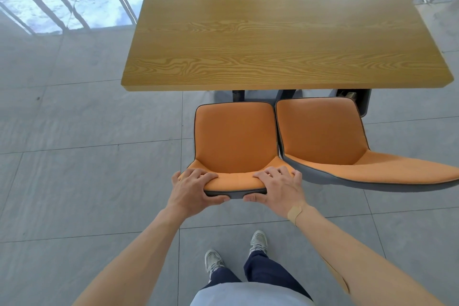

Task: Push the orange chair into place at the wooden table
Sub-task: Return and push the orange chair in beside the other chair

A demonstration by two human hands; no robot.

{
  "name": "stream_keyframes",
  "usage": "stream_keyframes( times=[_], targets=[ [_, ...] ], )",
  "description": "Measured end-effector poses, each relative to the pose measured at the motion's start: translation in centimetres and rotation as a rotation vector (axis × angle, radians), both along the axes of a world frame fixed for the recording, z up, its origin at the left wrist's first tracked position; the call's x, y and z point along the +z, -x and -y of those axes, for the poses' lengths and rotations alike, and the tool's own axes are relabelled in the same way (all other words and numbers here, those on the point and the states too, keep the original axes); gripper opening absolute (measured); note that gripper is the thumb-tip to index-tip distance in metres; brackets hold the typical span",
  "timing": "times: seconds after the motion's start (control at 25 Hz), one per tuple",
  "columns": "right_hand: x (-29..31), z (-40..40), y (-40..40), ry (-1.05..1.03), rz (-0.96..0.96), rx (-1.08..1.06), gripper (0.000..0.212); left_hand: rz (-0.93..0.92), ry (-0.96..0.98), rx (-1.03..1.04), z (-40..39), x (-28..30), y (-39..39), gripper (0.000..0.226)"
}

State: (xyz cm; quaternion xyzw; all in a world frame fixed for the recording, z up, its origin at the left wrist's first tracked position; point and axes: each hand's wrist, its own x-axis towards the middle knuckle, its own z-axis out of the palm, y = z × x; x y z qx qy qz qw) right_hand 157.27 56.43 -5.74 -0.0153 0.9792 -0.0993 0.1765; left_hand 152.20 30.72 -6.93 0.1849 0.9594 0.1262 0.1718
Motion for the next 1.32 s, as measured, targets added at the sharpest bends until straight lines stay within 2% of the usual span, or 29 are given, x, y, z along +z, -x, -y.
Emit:
stream_keyframes(
  times=[0.44,0.64,0.96,1.2,1.32],
  targets=[
    [0.3,0.0,0.3,0.011,0.065,0.005,0.094,-0.029,0.025,0.066,-0.1,-0.1,-1.1,0.090],
    [0.9,0.2,0.6,0.011,0.123,0.009,0.096,-0.034,0.030,0.093,-0.3,0.1,-1.6,0.085],
    [0.4,0.9,-1.4,-0.020,0.091,0.007,0.100,-0.109,-0.003,0.107,0.1,-0.5,-3.6,0.082],
    [0.7,0.2,0.7,0.010,0.093,0.037,0.095,-0.136,0.004,0.139,-0.7,-0.3,-2.4,0.076],
    [0.5,-0.3,0.6,0.006,0.035,0.055,0.094,-0.130,-0.003,0.148,-0.9,-0.5,-2.4,0.076]
  ],
)
